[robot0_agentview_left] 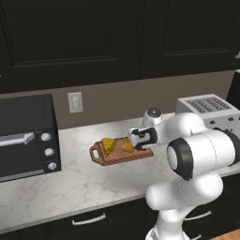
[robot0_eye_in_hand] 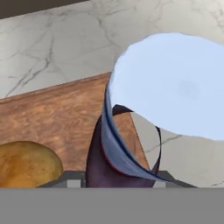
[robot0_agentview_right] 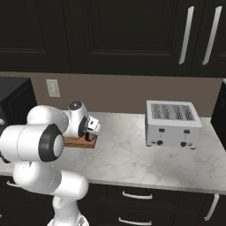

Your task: Retrieve the reheated potato from the microwave, then place the potato, cheese, and condiment on the cutting board.

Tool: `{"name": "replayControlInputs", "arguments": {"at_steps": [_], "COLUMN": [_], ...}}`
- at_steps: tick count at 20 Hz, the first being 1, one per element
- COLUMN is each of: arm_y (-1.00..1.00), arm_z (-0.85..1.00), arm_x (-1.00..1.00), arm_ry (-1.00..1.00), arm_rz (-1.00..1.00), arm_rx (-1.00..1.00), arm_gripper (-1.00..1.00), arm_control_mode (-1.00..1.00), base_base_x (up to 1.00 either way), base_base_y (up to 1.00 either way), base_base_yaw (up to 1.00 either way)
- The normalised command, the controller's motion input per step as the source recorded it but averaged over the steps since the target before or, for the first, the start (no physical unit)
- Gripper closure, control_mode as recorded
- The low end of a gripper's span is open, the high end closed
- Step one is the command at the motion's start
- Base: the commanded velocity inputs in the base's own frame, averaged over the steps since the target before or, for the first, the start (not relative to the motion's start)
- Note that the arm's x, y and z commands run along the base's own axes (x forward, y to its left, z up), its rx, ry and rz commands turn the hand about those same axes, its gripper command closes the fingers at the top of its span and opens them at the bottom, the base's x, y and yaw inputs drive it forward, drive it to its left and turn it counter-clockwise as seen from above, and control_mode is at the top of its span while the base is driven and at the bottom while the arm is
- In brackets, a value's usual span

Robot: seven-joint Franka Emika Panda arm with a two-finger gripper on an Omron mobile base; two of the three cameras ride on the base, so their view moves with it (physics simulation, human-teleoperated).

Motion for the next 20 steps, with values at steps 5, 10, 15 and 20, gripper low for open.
{"name": "replayControlInputs", "arguments": {"at_steps": [5,10,15,20], "arm_y": [0.06,0.01,0.0,0.01], "arm_z": [-0.22,-0.02,0.01,0.1], "arm_x": [-0.05,-0.2,-0.31,-0.27], "arm_ry": [0.0,0.0,-0.02,-0.01], "arm_rz": [0.03,0.01,0.01,0.0], "arm_rx": [0.0,0.0,0.0,0.0], "arm_gripper": [-1.0,-1.0,-1.0,-1.0], "arm_control_mode": [-1.0,-1.0,-1.0,-1.0], "base_base_x": [0.0,0.0,0.0,0.0], "base_base_y": [0.0,0.0,0.0,0.0], "base_base_yaw": [0.0,0.0,0.0,0.0]}}
